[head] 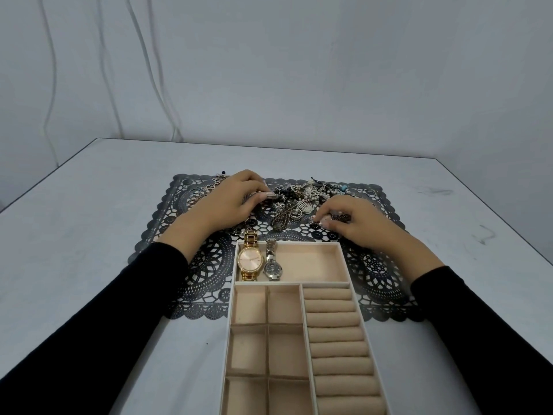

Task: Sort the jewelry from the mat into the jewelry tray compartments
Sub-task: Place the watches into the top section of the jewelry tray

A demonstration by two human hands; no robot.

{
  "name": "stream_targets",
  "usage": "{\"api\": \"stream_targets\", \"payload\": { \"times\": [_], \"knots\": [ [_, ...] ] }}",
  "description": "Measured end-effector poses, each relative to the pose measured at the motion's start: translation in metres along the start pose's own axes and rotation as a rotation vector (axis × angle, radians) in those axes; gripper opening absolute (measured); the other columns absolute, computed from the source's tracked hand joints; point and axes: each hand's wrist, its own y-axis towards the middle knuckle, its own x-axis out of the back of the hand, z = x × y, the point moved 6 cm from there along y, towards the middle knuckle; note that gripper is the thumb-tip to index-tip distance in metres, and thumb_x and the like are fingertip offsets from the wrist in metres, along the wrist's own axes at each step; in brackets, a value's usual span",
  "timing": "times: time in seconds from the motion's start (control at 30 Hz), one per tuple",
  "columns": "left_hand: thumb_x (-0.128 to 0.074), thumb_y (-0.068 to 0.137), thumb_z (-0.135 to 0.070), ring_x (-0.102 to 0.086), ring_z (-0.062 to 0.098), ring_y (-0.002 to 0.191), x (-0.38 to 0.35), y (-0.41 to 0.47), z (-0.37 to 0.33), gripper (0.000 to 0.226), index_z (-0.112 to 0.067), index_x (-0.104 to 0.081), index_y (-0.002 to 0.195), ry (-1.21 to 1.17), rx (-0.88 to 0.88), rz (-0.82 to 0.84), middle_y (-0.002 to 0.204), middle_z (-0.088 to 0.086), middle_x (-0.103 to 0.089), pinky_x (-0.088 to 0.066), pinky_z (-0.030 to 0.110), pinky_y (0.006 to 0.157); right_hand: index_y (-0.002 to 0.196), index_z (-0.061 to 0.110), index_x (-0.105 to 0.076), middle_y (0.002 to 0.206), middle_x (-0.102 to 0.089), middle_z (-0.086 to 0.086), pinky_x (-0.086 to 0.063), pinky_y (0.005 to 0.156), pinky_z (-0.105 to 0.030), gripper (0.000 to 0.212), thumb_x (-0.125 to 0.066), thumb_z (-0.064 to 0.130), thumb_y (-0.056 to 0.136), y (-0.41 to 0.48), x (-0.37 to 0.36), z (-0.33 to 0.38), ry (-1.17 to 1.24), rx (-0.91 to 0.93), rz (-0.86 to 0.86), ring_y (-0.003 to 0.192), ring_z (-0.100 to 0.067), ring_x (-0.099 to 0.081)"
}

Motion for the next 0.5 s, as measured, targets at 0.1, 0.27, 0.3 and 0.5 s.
{"api": "stream_targets", "payload": {
  "times": [0.1,0.27,0.3,0.5],
  "knots": [
    [-0.046,0.102,-0.021,-0.06,0.018,0.094,0.0023,0.0011,-0.0024,0.025,-0.007,-0.065,0.112,-0.006,0.001,-0.028,0.104,0.006,-0.067,-0.044,0.028,0.084,0.091,0.022,-0.067,0.094,-0.057,0.011,-0.031,0.077,0.003,0.011,-0.067,0.012,0.087,0.0014,-0.0004,0.0029,-0.029,0.006,0.044,0.089,0.01,-0.049],
    [-0.045,0.103,-0.027,-0.059,0.016,0.069,0.0025,0.0002,-0.0009,0.023,-0.016,-0.062,0.112,-0.049,0.056,-0.068,0.082,-0.001,-0.067,-0.043,0.03,0.064,0.092,0.022,-0.07,0.102,-0.055,0.003,-0.037,0.088,-0.02,0.012,-0.066,0.012,0.087,0.0049,-0.0044,0.003,-0.082,0.011,0.102,0.098,-0.01,-0.053],
    [-0.045,0.103,-0.027,-0.062,0.019,0.068,0.0026,0.0002,-0.0019,0.021,-0.019,-0.061,0.115,-0.061,0.047,-0.075,0.085,-0.002,-0.069,-0.047,0.034,0.064,0.092,0.023,-0.07,0.101,-0.054,0.004,-0.036,0.089,-0.022,0.012,-0.066,0.013,0.088,0.0046,-0.0047,0.0032,-0.08,0.006,0.105,0.099,-0.01,-0.052],
    [-0.045,0.102,-0.018,-0.057,0.022,0.057,0.0008,0.0005,-0.0053,0.018,-0.032,-0.052,0.11,-0.118,0.011,-0.085,0.082,0.0,-0.069,-0.047,0.037,0.06,0.088,0.029,-0.069,0.101,-0.053,0.008,-0.038,0.093,-0.025,0.015,-0.065,0.014,0.088,0.0031,-0.0047,0.0027,-0.035,-0.015,0.107,0.101,-0.01,-0.053]
  ]
}}
